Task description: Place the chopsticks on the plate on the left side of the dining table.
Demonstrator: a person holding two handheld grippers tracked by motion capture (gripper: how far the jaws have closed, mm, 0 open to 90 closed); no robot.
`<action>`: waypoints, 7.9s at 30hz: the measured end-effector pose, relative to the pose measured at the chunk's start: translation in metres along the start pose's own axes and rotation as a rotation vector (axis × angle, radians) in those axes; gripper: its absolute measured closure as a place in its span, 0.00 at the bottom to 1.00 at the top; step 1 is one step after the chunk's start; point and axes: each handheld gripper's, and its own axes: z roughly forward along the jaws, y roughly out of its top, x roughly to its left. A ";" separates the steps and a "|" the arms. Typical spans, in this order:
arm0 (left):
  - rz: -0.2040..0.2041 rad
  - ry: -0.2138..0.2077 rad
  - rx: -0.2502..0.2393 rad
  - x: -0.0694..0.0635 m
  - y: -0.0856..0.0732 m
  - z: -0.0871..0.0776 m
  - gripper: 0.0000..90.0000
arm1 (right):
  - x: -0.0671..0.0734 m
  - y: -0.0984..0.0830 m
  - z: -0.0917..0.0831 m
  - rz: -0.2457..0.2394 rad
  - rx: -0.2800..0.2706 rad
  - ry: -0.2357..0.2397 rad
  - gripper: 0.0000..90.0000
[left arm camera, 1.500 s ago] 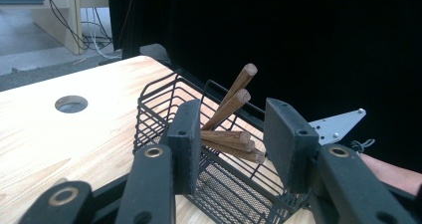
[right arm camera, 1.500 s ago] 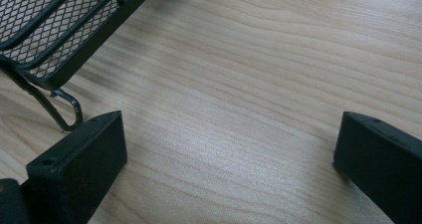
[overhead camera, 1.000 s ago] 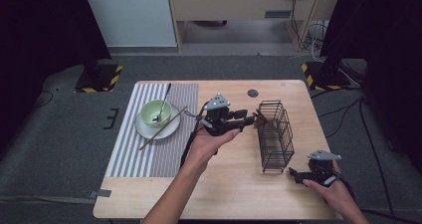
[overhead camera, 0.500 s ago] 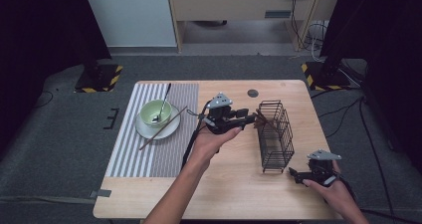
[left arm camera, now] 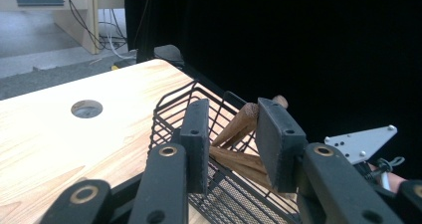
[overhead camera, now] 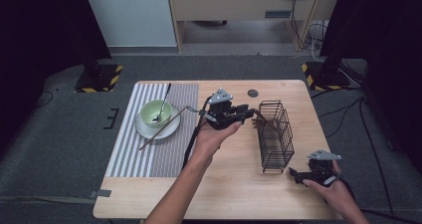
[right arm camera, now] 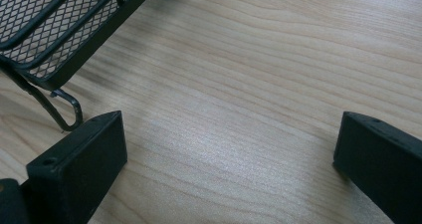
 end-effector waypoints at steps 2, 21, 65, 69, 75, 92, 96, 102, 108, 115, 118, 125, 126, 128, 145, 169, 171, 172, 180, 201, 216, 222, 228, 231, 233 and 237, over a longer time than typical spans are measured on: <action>-0.004 0.007 0.004 0.001 0.001 0.002 0.74 | 0.000 0.000 0.000 0.000 0.000 0.000 0.00; 0.012 0.047 0.043 0.004 0.003 0.016 0.72 | 0.000 0.000 0.000 -0.001 0.000 0.000 0.00; 0.001 0.029 0.078 0.001 0.004 0.033 0.85 | 0.000 0.000 0.000 -0.002 0.000 0.005 0.00; 0.002 0.026 0.076 0.001 0.004 0.033 0.88 | 0.000 0.000 0.000 -0.003 0.000 0.005 0.00; 0.024 0.047 0.075 -0.001 0.004 0.034 0.90 | 0.000 0.000 0.000 -0.003 0.000 0.005 0.00; 0.017 0.070 0.034 -0.001 0.006 0.031 0.91 | 0.000 0.000 0.000 -0.003 0.000 0.005 0.00; 0.018 0.076 0.024 0.000 0.007 0.028 0.92 | 0.000 0.000 0.000 -0.004 0.000 0.006 0.00; 0.014 0.077 0.005 0.001 0.009 0.024 0.92 | 0.000 0.000 0.000 -0.004 0.000 0.005 0.00; 0.015 0.079 -0.008 0.001 0.010 0.020 0.92 | 0.000 0.000 0.000 -0.004 0.000 0.006 0.00; 0.015 0.085 -0.025 0.001 0.012 0.015 0.92 | 0.000 0.000 0.000 -0.004 -0.002 0.006 0.00; 0.017 0.090 -0.040 0.000 0.013 0.010 0.92 | 0.000 0.000 0.000 -0.004 -0.002 0.005 0.00; 0.015 0.101 -0.072 0.000 0.015 0.002 0.92 | 0.000 0.000 0.000 -0.005 -0.003 0.004 0.00; 0.014 0.102 -0.075 0.000 0.015 0.001 0.92 | 0.000 0.000 0.000 -0.005 -0.003 0.004 0.00; 0.011 0.103 -0.090 0.001 0.015 -0.002 0.92 | 0.000 0.000 0.000 -0.005 -0.003 0.004 0.00; -0.072 0.068 -0.232 0.013 0.013 -0.016 0.92 | 0.000 0.000 0.000 -0.003 -0.002 0.004 0.00; -0.158 0.058 -0.367 0.028 0.016 -0.035 0.92 | 0.000 0.000 0.000 -0.003 -0.002 0.005 0.00; -0.158 0.062 -0.369 0.029 0.015 -0.037 0.92 | 0.000 0.000 0.000 -0.004 -0.002 0.005 0.00; -0.160 0.066 -0.372 0.030 0.015 -0.038 0.92 | 0.000 0.000 0.000 -0.003 -0.002 0.005 0.00; -0.166 0.113 -0.386 0.039 0.012 -0.050 0.92 | 0.000 0.000 0.000 -0.003 -0.002 0.005 0.00; -0.184 0.233 -0.405 0.069 -0.003 -0.088 0.92 | 0.000 0.000 0.000 -0.003 -0.002 0.005 0.00; -0.202 0.289 -0.398 0.084 -0.017 -0.105 0.92 | 0.000 0.000 0.000 -0.002 -0.001 0.005 0.00; -0.206 0.300 -0.389 0.088 -0.023 -0.109 0.92 | 0.000 0.000 0.000 -0.002 0.000 0.005 0.00; -0.211 0.311 -0.374 0.092 -0.031 -0.110 0.92 | 0.000 0.000 0.000 -0.005 0.000 0.006 0.00; -0.214 0.314 -0.363 0.092 -0.037 -0.109 0.92 | 0.000 0.000 0.000 -0.004 -0.001 0.006 0.00; -0.215 0.316 -0.357 0.093 -0.041 -0.109 0.92 | 0.000 0.000 0.000 -0.004 0.000 0.007 0.00; -0.228 0.321 -0.352 0.095 -0.051 -0.111 0.92 | 0.000 0.000 0.000 -0.004 -0.001 0.007 0.00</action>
